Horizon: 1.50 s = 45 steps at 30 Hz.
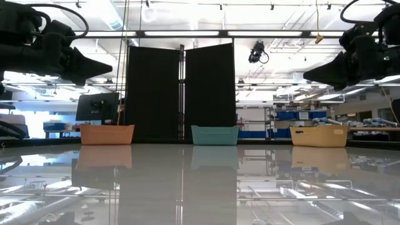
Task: Sort batteries
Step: Return to Home Position
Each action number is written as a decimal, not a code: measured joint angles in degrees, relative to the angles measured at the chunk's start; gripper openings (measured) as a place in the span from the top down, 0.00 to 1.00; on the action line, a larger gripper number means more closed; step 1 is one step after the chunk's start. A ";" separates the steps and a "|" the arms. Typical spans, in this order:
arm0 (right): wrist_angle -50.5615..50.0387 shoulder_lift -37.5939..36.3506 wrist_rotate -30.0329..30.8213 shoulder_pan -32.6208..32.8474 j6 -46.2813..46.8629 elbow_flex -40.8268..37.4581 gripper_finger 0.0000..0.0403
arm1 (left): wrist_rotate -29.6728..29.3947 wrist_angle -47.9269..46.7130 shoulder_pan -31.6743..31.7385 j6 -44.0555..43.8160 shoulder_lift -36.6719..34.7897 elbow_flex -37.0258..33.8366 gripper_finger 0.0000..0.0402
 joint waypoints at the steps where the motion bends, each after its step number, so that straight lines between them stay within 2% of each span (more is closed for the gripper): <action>1: 0.00 0.00 0.00 0.00 0.34 0.00 0.90 | 0.01 0.30 0.00 0.00 0.01 0.00 0.98; 45: 0.22 0.00 0.06 0.00 0.64 0.04 0.90 | 0.09 0.48 0.00 0.00 -0.01 -0.02 0.97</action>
